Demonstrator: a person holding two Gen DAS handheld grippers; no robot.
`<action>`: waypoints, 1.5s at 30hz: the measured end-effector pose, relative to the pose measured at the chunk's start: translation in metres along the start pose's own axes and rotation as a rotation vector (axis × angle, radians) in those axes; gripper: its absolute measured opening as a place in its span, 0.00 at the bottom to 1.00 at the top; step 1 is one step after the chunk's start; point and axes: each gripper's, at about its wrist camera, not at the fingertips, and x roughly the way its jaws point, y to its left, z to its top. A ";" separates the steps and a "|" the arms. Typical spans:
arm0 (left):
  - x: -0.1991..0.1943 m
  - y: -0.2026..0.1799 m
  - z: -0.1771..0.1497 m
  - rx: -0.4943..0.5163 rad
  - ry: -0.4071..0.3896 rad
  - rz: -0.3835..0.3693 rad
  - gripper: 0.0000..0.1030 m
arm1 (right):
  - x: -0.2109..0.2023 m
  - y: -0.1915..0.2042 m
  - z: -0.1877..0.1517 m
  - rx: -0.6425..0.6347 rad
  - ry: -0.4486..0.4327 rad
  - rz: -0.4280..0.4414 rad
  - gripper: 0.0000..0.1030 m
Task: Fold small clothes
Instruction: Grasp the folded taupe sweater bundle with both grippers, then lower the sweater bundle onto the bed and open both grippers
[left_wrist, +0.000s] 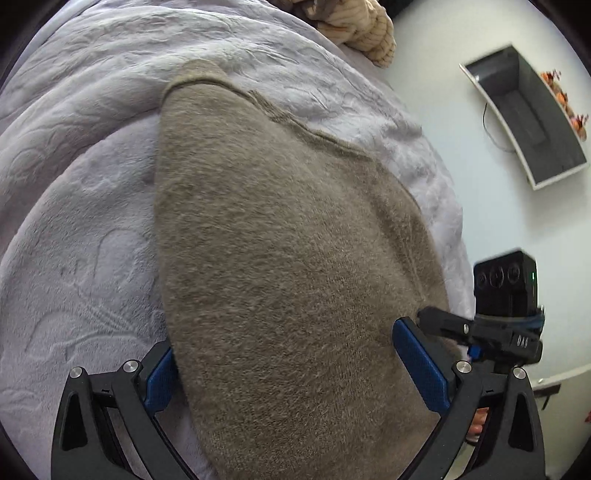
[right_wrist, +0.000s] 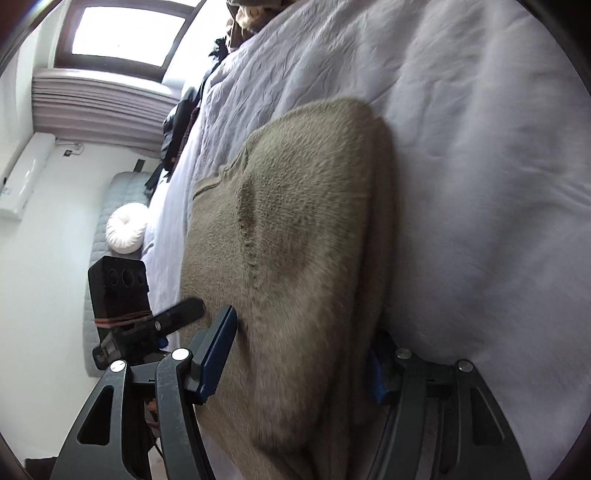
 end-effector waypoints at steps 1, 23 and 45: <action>0.000 -0.001 0.000 0.010 0.003 0.007 0.99 | 0.001 0.000 0.000 0.008 -0.010 0.008 0.64; -0.154 -0.009 -0.075 0.055 -0.143 0.060 0.50 | -0.019 0.122 -0.093 -0.019 -0.043 0.234 0.32; -0.219 0.097 -0.219 -0.112 -0.232 0.220 0.53 | 0.056 0.139 -0.179 -0.105 0.049 -0.121 0.43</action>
